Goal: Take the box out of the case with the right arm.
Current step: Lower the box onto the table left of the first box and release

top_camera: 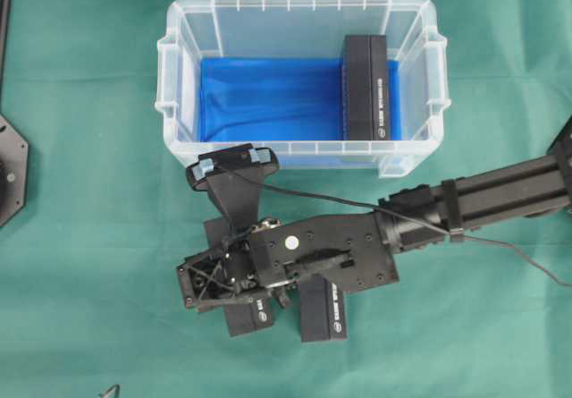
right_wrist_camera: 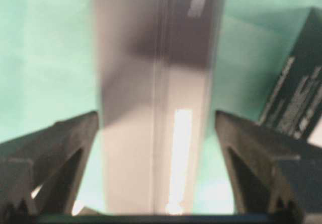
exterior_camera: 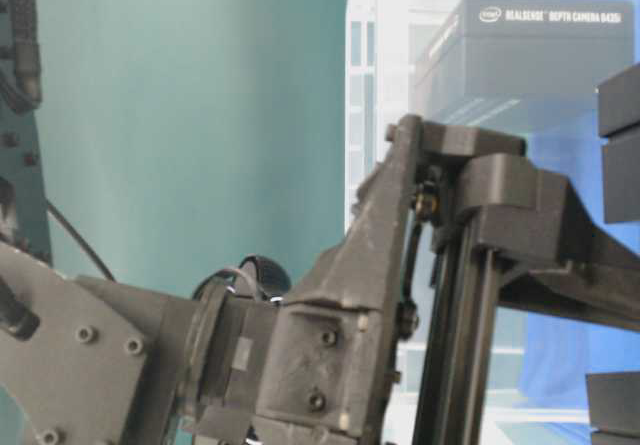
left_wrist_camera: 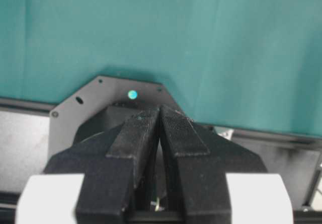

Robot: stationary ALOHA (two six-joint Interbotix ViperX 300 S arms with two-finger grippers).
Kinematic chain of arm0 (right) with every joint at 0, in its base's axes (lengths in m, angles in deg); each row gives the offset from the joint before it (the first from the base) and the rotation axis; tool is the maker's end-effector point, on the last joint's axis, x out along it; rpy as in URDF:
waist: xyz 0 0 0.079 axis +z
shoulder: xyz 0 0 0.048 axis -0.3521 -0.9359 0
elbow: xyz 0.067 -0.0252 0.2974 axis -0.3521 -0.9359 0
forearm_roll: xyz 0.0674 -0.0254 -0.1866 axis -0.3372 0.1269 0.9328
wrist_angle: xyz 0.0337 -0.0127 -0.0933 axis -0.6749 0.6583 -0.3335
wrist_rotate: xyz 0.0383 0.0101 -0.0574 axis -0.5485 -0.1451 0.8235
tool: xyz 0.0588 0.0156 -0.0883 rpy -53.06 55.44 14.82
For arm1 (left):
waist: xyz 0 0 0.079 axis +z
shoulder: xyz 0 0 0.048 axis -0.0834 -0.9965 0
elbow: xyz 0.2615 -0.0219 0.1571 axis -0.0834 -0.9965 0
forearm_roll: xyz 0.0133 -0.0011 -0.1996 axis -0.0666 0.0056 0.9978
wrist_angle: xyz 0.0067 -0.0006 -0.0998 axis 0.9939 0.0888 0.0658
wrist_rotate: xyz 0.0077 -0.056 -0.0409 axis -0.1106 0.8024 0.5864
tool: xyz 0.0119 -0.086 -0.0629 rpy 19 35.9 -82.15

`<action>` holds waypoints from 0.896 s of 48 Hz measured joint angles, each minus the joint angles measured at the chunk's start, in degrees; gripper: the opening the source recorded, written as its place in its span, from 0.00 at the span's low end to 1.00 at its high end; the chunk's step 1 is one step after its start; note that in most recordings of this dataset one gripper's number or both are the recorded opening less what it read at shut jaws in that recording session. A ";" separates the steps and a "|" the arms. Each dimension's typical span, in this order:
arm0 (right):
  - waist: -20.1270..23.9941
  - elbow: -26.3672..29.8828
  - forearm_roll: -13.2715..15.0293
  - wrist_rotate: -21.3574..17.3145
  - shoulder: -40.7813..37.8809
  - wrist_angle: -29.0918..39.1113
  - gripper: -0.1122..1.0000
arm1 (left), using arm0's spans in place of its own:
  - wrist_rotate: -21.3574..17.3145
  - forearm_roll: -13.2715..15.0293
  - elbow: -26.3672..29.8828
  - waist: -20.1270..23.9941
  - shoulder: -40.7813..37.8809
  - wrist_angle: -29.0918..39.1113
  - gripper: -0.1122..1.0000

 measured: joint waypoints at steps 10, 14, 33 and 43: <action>0.00 0.00 0.18 0.00 -0.09 0.00 0.91 | 0.00 0.00 0.09 0.09 0.00 -0.09 0.10; -0.09 0.00 0.26 0.00 0.00 0.00 0.91 | 0.00 0.00 0.00 0.00 0.00 -0.26 0.10; 0.00 0.00 0.62 0.09 0.00 0.09 0.91 | 0.00 0.00 0.09 0.00 0.00 -0.53 0.10; 0.00 0.44 3.52 0.09 1.85 1.67 0.91 | 0.00 0.00 0.09 0.00 -0.09 -0.53 0.10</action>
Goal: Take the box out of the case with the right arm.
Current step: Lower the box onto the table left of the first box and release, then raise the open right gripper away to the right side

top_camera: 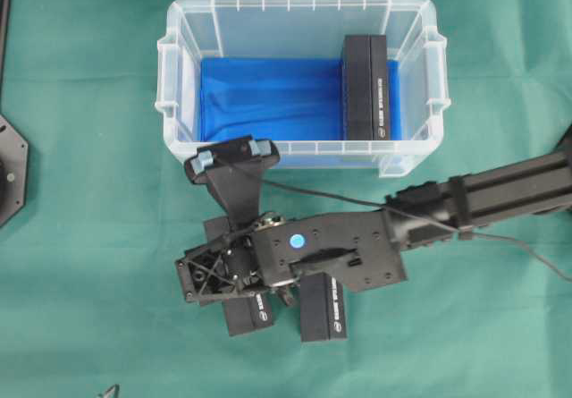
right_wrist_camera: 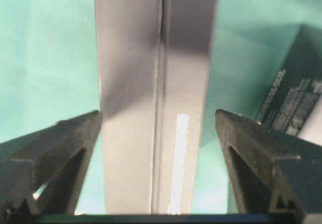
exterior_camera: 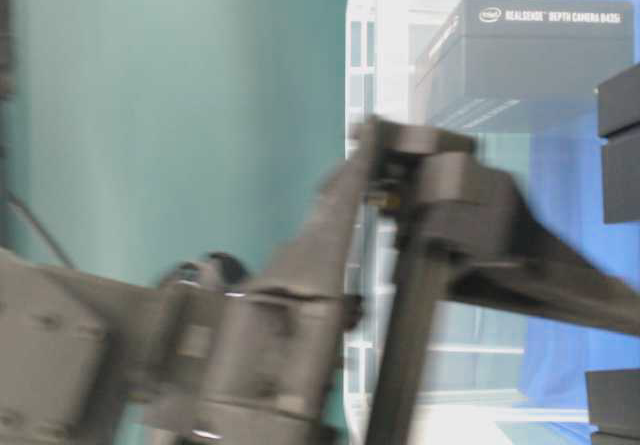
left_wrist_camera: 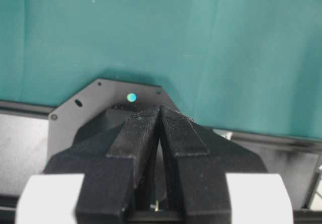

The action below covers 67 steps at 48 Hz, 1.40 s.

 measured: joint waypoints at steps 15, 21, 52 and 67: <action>-0.09 7.03 5.10 0.88 3.52 9.67 0.91 | 0.00 0.00 -0.09 0.00 0.00 0.00 0.10; -0.09 8.88 5.63 1.93 3.60 11.60 0.91 | -0.09 0.00 0.00 0.00 0.00 0.00 0.10; 1.58 5.45 4.92 3.69 6.77 25.05 0.91 | -0.09 0.00 -0.09 0.09 0.09 0.00 0.10; 4.39 -8.00 3.34 0.79 16.52 23.29 0.90 | -0.09 0.00 0.00 0.00 0.09 0.00 0.10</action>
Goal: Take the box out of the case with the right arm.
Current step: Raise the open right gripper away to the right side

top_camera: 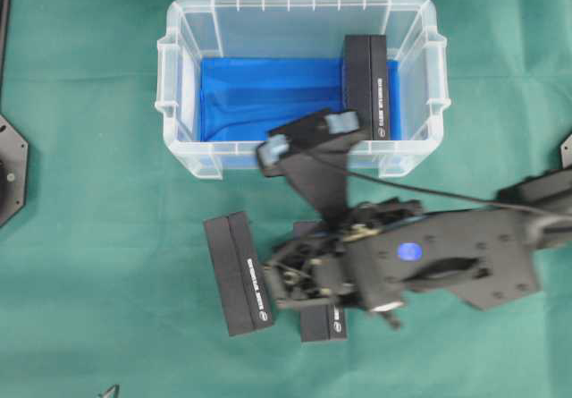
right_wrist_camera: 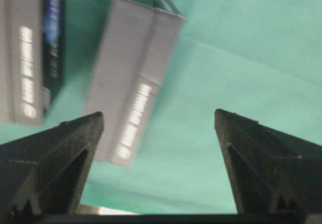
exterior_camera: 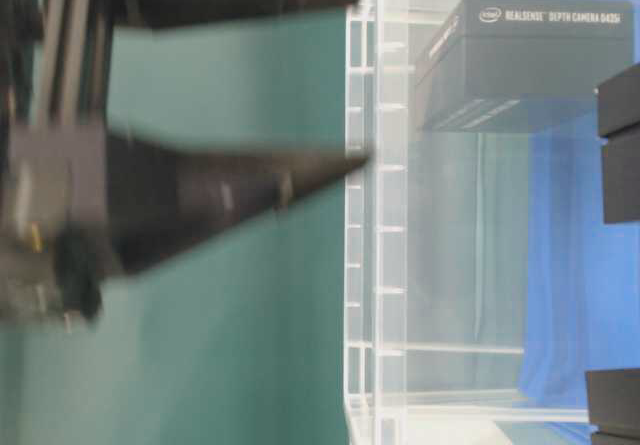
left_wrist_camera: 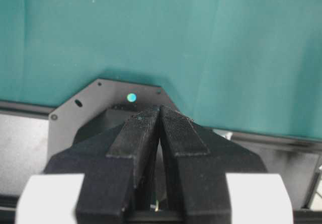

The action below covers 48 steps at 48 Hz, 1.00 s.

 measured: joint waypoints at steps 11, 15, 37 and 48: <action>2.20 -13.10 -0.09 -7.38 11.60 -2.29 0.90 | 0.97 0.00 -0.09 0.00 -0.09 0.00 0.10; 3.69 -18.02 0.00 -10.72 15.91 -3.25 0.90 | 2.02 0.00 0.00 0.00 -0.09 0.00 0.10; 10.11 -32.96 0.09 -21.80 31.03 -5.10 0.87 | 3.08 0.00 -0.44 0.09 0.00 0.00 0.10; 10.11 -33.22 1.23 -21.09 31.29 -4.92 0.86 | 2.99 0.00 -0.53 0.00 0.00 0.00 0.10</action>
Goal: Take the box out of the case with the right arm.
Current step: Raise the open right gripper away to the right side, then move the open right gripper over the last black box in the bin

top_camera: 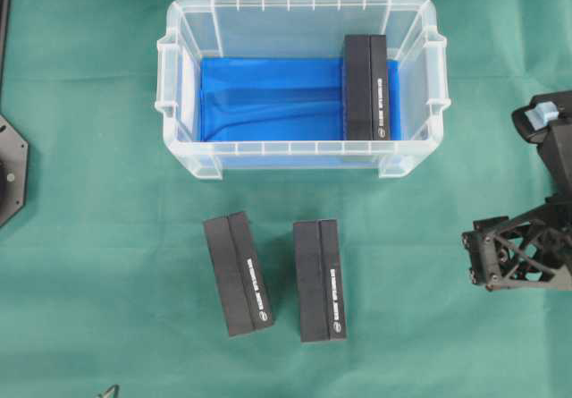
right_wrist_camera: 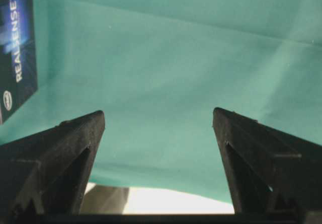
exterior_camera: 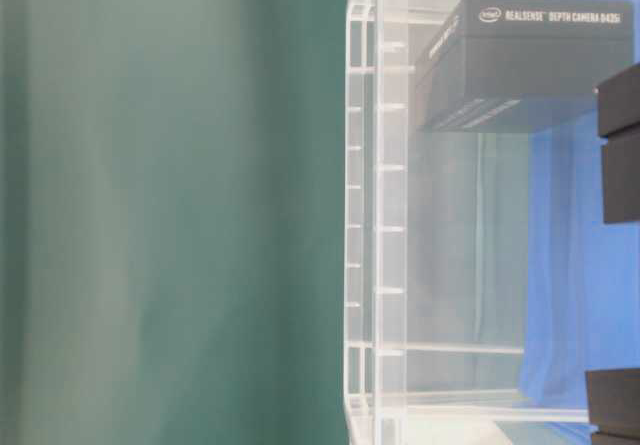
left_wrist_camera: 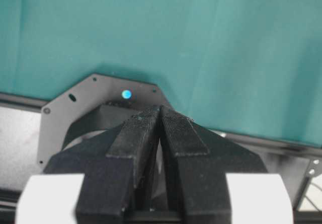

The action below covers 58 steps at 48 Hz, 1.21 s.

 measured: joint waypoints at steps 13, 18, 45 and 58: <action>-6.15 -2.46 0.70 6.33 3.34 0.09 0.87 | 0.00 0.00 -0.18 0.00 0.00 0.00 0.10; -10.20 -3.25 0.79 10.55 4.83 0.00 0.87 | 0.00 0.00 -0.53 0.00 -0.09 0.00 0.10; -34.80 -4.57 0.88 34.19 6.50 -0.18 0.87 | 0.00 0.00 -0.88 0.00 0.00 0.00 0.10; -39.38 -6.42 0.97 36.30 6.50 -3.08 0.94 | 0.00 0.00 -1.05 0.09 0.00 0.00 0.10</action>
